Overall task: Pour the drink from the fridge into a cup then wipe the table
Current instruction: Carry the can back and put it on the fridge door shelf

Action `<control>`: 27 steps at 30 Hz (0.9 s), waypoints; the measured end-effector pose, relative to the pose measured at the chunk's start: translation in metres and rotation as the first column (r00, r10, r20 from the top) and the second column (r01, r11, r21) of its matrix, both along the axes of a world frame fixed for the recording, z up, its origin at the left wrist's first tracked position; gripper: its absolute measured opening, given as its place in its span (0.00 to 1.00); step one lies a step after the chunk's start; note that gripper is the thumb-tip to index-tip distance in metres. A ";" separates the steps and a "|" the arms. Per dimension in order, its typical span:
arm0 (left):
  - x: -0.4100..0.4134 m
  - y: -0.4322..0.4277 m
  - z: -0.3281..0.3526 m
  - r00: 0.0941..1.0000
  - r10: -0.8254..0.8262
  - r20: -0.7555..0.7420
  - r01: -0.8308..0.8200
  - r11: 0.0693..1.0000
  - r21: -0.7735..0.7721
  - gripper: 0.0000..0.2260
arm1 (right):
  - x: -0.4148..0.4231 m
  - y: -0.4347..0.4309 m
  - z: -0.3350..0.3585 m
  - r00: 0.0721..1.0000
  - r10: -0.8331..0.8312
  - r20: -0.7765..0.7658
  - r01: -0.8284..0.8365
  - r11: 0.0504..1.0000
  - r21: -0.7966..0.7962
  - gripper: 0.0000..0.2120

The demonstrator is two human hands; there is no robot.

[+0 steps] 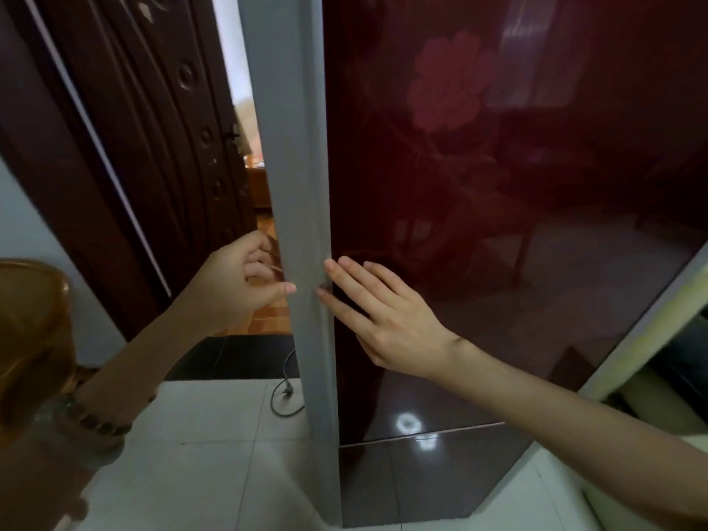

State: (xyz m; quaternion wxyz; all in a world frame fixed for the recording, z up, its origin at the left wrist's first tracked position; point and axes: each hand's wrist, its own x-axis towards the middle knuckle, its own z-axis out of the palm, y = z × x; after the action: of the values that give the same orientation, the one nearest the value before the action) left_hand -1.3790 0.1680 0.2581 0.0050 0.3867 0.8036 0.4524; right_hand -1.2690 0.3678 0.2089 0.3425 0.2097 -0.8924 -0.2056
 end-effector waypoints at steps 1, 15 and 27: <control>-0.004 0.000 0.000 1.000 -0.011 -0.005 0.011 1.000 -0.005 0.15 | -0.001 -0.001 0.000 1.000 -0.020 0.001 0.020 1.000 0.004 0.25; -0.066 0.007 -0.002 0.964 -0.258 -0.056 0.258 0.966 -0.020 0.19 | -0.016 -0.043 -0.007 0.909 -0.413 0.052 0.416 0.906 -0.077 0.28; -0.036 0.001 -0.027 0.554 -0.300 -0.777 0.492 0.870 0.015 0.28 | 0.052 -0.102 -0.006 0.660 -0.717 0.223 0.734 0.552 -0.397 0.29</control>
State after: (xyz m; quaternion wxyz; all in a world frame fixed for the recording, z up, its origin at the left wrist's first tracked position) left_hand -1.4154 0.1693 0.2309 -0.2713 0.7081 0.5639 0.3273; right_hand -1.2167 0.2653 0.2028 0.2503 -0.2593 -0.9263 -0.1099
